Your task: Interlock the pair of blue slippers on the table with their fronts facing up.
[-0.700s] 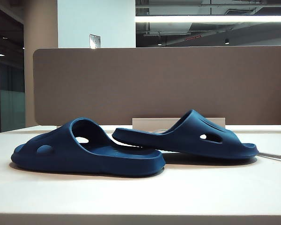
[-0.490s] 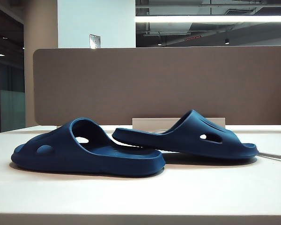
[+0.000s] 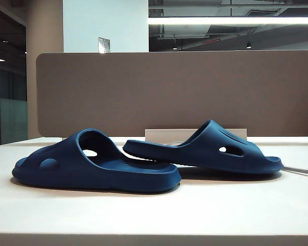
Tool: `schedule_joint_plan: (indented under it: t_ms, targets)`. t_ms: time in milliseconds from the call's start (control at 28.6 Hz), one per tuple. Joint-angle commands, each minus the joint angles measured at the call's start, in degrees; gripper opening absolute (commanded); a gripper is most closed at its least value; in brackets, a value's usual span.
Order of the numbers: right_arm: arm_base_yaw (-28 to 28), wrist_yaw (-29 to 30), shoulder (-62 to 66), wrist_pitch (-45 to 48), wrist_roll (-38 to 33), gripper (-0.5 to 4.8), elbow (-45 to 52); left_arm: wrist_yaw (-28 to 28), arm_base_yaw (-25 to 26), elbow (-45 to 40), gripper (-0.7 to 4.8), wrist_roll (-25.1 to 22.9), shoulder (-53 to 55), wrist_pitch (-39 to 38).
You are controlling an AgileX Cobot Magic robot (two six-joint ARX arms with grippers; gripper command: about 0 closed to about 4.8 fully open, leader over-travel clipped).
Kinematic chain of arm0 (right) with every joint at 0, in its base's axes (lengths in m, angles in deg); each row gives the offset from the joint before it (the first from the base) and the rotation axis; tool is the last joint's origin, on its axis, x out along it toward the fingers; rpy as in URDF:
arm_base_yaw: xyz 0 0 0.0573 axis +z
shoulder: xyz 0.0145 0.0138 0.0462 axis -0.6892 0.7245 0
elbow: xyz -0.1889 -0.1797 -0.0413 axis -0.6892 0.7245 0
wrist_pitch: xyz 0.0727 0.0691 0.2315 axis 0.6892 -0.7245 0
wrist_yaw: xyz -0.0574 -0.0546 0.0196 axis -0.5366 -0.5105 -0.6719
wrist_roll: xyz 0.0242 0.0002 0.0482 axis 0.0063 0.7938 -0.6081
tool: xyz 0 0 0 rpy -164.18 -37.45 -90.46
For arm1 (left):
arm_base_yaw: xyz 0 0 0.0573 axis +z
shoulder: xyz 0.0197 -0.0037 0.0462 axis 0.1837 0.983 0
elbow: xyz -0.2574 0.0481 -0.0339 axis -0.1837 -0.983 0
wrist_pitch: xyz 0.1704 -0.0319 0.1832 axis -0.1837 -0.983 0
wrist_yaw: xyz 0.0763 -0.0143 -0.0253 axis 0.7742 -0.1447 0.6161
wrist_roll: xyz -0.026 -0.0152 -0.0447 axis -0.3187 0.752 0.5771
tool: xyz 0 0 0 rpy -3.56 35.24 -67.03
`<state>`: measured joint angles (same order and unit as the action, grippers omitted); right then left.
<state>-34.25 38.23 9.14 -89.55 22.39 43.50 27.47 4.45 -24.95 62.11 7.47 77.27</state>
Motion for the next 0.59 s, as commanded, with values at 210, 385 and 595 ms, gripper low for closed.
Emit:
schedule_joint_plan:
  t_ms: [210,385,595]
  targets:
    - [0.04,9.90,0.04,4.20,-9.07,0.13,-0.50,-10.78,0.02,2.82,0.30,17.77,0.04,1.20]
    - [0.04,13.51,0.04,4.20,-11.17,0.12,-0.57,-18.05,0.02,9.07,-0.04,21.75,0.33,1.18]
    - [0.04,13.46,0.04,4.20,-12.59,0.12,-0.55,-19.76,0.04,22.75,-0.06,22.38,5.29,-1.16]
